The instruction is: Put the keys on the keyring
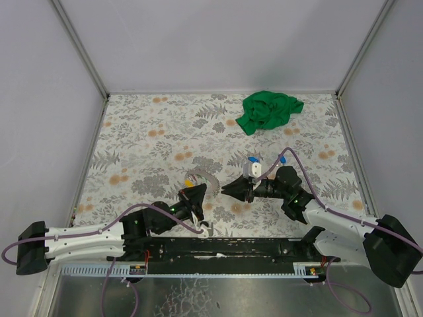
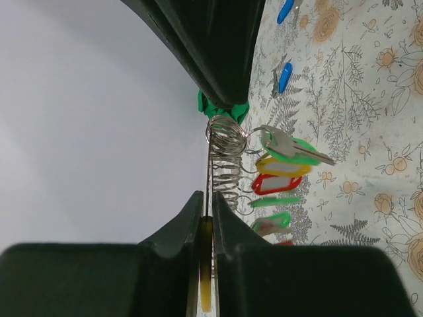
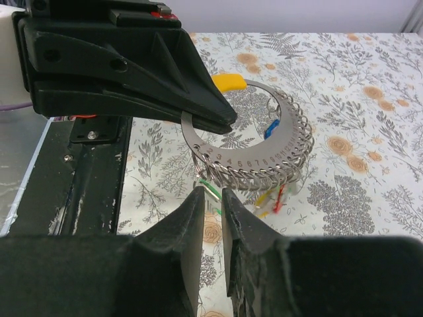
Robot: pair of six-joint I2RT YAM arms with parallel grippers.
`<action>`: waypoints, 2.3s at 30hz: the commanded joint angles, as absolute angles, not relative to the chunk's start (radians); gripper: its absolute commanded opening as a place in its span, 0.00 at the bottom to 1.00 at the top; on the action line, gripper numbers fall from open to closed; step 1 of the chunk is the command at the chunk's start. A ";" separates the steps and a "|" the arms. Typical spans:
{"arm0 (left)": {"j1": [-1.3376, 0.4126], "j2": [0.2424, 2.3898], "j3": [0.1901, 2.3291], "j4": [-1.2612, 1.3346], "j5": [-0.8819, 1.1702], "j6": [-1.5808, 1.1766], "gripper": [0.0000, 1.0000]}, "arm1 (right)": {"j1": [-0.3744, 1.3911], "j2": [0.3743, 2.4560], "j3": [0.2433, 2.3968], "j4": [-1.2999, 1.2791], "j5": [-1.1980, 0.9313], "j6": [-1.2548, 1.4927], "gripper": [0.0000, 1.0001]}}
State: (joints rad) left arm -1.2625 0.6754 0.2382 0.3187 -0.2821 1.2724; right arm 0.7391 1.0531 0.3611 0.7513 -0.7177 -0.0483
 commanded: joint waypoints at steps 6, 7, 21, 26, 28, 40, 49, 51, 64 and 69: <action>-1.266 0.663 0.236 0.382 -0.255 1.295 0.00 | 0.736 1.075 0.370 0.852 -0.767 -0.020 0.20; -1.267 0.664 0.236 0.382 -0.255 1.296 0.00 | 0.737 1.077 0.370 0.853 -0.767 -0.019 0.19; -1.267 0.674 0.237 0.380 -0.241 1.295 0.00 | 0.740 1.114 0.379 0.891 -0.782 0.023 0.13; -1.267 0.681 0.241 0.377 -0.242 1.295 0.00 | 0.745 1.123 0.386 0.877 -0.763 0.021 0.12; -1.267 0.684 0.241 0.376 -0.239 1.297 0.00 | 0.746 1.123 0.388 0.876 -0.755 0.021 0.10; -1.266 0.688 0.244 0.350 -0.262 1.268 0.00 | 0.747 1.074 0.366 0.867 -0.626 0.022 0.00; -1.265 0.717 0.261 0.324 -0.272 1.243 0.00 | 0.747 1.054 0.343 0.933 -0.650 0.071 0.00; -1.266 0.713 0.261 0.316 -0.282 1.253 0.00 | 0.747 1.041 0.357 0.865 -0.664 0.050 0.04; -1.265 0.667 0.250 0.275 -0.274 1.296 0.00 | 0.746 1.069 0.396 0.727 -0.758 -0.055 0.30; -1.266 0.680 0.258 0.270 -0.256 1.283 0.00 | 0.747 1.089 0.391 0.770 -0.755 -0.035 0.31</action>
State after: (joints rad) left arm -1.2625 0.6834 0.2337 0.2440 -0.2707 1.2694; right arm 0.7418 1.0824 0.3466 0.7067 -0.7280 -0.0345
